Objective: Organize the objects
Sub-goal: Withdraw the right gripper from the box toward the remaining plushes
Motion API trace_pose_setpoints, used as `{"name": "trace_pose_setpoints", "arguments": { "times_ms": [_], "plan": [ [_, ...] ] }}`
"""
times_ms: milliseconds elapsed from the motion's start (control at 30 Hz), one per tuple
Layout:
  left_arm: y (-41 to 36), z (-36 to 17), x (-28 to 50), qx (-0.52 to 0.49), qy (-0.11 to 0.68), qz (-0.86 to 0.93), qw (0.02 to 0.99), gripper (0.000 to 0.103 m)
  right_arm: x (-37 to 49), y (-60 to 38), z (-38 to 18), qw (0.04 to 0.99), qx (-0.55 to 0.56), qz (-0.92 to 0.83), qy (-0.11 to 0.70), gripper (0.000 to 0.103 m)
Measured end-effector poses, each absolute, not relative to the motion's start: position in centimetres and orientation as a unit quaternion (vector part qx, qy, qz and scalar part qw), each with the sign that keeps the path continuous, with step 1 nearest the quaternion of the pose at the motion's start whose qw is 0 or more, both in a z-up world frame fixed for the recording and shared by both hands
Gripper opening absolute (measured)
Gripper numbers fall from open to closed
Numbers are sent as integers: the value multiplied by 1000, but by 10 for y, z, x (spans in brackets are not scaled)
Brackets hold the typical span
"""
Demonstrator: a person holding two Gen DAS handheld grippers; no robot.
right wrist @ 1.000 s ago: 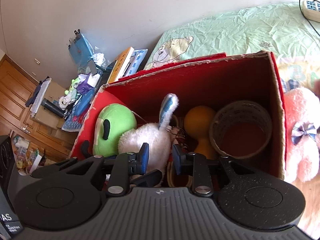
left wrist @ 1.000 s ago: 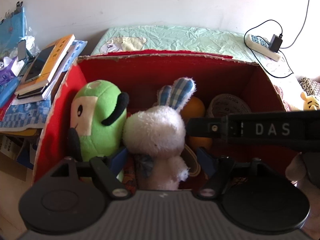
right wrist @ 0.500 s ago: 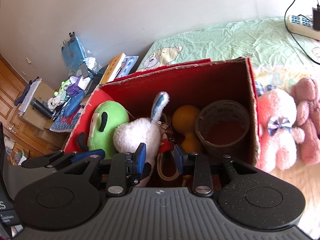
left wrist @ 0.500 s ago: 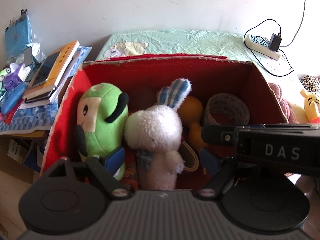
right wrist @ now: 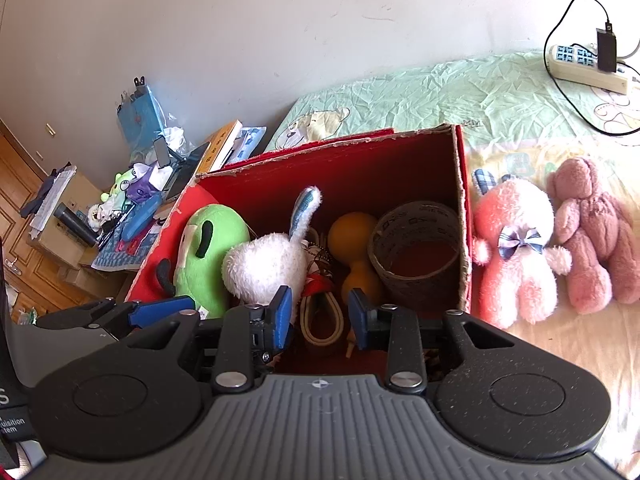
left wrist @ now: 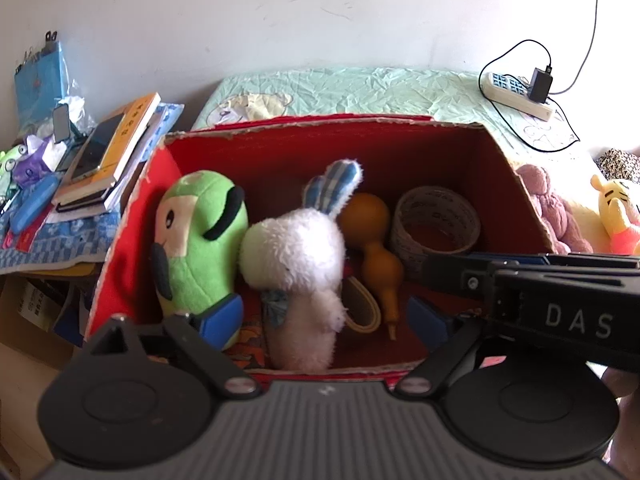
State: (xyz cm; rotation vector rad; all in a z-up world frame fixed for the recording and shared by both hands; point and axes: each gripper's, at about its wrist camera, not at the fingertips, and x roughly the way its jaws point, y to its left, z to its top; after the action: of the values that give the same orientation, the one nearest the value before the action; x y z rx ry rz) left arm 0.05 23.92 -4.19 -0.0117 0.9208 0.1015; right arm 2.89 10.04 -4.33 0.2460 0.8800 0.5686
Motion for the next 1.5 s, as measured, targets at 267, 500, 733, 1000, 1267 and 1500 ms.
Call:
{"name": "trace_pose_setpoints", "arguments": {
  "times_ms": [267,500,733,1000,1267,1500],
  "plan": [
    [227,-36,-5,0,439,48,897,92,20,90,-39,861,124,272,412,35],
    [214,-29,-9,4,436,44,899,93,10,77,-29,867,123,271,400,40],
    [195,-22,-10,14,434,39,900,95,3,59,-22,874,122,260,392,40],
    [167,-16,-8,28,438,27,898,95,-1,31,-18,877,134,248,388,40],
    [130,-8,-5,42,435,4,899,96,-6,-3,-13,883,142,232,381,40],
    [92,-7,-3,53,431,-15,900,96,-6,-36,-12,887,145,218,380,40]
  ]
}}
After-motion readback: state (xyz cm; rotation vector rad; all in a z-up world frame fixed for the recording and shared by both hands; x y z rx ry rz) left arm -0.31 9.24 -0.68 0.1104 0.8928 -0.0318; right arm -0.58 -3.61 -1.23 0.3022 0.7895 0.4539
